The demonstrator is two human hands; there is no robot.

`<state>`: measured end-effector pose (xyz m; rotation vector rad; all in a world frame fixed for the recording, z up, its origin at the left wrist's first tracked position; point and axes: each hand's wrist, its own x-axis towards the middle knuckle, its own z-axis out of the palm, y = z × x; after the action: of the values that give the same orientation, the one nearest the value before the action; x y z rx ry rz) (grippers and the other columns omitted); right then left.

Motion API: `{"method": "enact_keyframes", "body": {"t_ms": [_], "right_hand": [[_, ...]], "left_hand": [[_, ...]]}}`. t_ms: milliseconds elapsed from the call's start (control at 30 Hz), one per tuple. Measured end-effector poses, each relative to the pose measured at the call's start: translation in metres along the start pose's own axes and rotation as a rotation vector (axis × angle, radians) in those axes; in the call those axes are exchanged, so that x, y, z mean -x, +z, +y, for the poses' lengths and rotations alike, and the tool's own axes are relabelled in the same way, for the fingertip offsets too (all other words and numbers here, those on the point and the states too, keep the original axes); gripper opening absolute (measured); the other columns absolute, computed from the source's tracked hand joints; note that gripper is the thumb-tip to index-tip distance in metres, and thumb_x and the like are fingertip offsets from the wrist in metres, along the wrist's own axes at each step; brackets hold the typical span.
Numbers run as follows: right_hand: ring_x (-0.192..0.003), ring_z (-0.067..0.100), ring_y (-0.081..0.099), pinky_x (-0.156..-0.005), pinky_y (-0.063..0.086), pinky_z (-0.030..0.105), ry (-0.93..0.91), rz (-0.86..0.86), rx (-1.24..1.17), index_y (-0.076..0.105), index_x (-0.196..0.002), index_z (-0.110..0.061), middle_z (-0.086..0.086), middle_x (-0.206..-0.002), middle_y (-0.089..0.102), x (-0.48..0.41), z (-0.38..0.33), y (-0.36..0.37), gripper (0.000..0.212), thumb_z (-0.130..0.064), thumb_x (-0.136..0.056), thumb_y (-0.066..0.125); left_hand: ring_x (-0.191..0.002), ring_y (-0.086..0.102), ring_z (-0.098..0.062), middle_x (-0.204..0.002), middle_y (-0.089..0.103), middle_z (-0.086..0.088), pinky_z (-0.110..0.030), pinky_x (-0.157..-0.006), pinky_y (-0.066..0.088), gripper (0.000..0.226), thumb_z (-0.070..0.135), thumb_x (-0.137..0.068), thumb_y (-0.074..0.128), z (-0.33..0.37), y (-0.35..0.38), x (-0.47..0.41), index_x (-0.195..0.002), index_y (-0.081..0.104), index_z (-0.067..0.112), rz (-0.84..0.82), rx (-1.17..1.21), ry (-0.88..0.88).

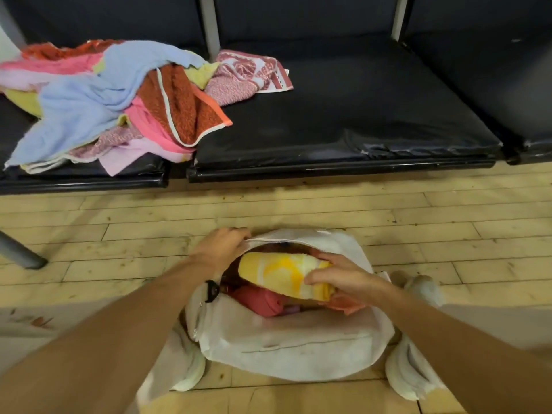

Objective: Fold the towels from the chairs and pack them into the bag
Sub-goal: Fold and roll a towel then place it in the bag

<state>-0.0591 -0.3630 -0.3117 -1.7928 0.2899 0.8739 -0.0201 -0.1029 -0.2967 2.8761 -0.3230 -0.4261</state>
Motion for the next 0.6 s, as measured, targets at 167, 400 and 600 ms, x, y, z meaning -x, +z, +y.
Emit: {"method": "enact_keyframes", "body": {"t_ms": [167, 400, 600], "right_hand": [[-0.104, 0.019, 0.060, -0.084, 0.058, 0.037, -0.008, 0.083, 0.008, 0.048, -0.127, -0.013, 0.003, -0.112, 0.059, -0.034, -0.010, 0.050, 0.070, -0.030, -0.068, 0.083], [-0.120, 0.022, 0.053, -0.092, 0.048, 0.027, -0.085, 0.239, 0.239, 0.045, -0.136, -0.014, 0.007, -0.123, 0.059, -0.063, -0.026, 0.103, 0.072, -0.026, -0.072, 0.077], [-0.136, 0.024, 0.042, -0.110, 0.037, 0.033, 0.023, 0.143, 0.226, 0.027, -0.149, -0.003, 0.010, -0.148, 0.043, -0.053, -0.019, 0.110, 0.109, -0.043, -0.067, 0.086]], "left_hand": [[-0.099, 0.062, -0.029, -0.107, 0.068, -0.006, -0.040, -0.081, 0.049, 0.027, 0.035, -0.099, 0.048, -0.004, -0.008, -0.002, -0.113, 0.063, 0.018, 0.067, 0.016, 0.061], [-0.104, 0.060, -0.024, -0.116, 0.064, 0.002, -0.035, -0.078, 0.046, 0.025, 0.024, -0.100, 0.045, 0.013, -0.002, -0.002, -0.117, 0.063, 0.020, 0.184, -0.107, 0.147], [-0.095, 0.062, -0.020, -0.097, 0.069, -0.001, -0.028, -0.072, 0.044, 0.027, 0.030, -0.096, 0.056, 0.015, -0.013, 0.000, -0.120, 0.063, 0.020, 0.043, 0.104, -0.026]]}}
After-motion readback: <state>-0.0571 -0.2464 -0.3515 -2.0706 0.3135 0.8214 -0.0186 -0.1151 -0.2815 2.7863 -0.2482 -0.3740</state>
